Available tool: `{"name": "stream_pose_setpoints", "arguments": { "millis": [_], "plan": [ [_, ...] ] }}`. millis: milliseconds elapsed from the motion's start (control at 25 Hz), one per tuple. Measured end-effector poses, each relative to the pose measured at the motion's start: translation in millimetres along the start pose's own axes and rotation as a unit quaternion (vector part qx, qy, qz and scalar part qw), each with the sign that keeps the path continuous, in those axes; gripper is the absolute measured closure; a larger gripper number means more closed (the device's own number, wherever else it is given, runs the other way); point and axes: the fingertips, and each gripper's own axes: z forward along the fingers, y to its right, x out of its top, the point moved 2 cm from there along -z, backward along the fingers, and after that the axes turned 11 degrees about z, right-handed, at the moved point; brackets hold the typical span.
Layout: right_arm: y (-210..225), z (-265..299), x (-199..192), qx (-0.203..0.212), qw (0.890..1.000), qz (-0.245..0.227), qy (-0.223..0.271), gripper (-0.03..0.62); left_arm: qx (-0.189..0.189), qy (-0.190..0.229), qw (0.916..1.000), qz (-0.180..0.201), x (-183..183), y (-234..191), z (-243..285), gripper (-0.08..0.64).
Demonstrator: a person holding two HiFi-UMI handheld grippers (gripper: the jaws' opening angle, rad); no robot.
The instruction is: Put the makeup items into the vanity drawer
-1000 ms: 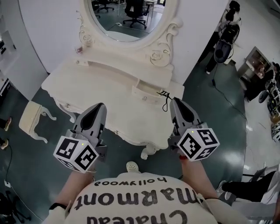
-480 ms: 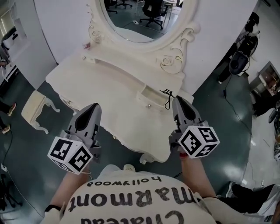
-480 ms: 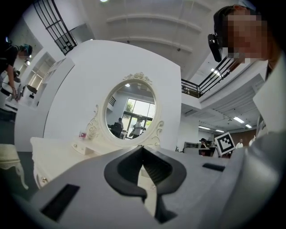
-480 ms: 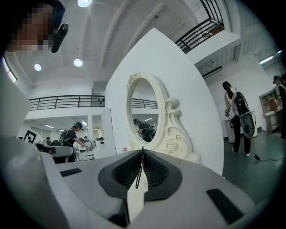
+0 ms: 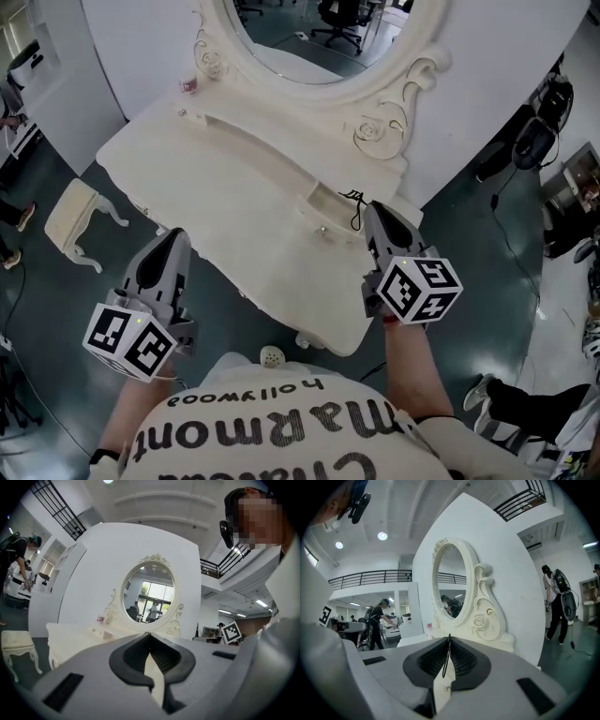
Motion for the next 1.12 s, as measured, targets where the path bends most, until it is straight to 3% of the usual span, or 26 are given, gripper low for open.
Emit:
{"name": "stream_pose_setpoints", "arguments": {
  "millis": [440, 840, 1120],
  "plan": [
    [8.8, 34.1, -19.2, 0.009, 0.997, -0.032, -0.063, 0.555, 0.032, -0.007, 0.9994, -0.005, -4.1, -22.6, -3.5, 0.551],
    [5.7, 56.1, -37.2, 0.028, 0.984, -0.124, -0.126, 0.555, 0.04, -0.013, 0.9991, -0.006, -5.6, -29.6, 4.6, 0.552],
    [13.0, 68.2, -52.1, 0.04, 0.978, -0.128, -0.16, 0.555, 0.045, -0.024, 0.9987, -0.009, -13.9, -33.0, 10.6, 0.551]
  ]
}}
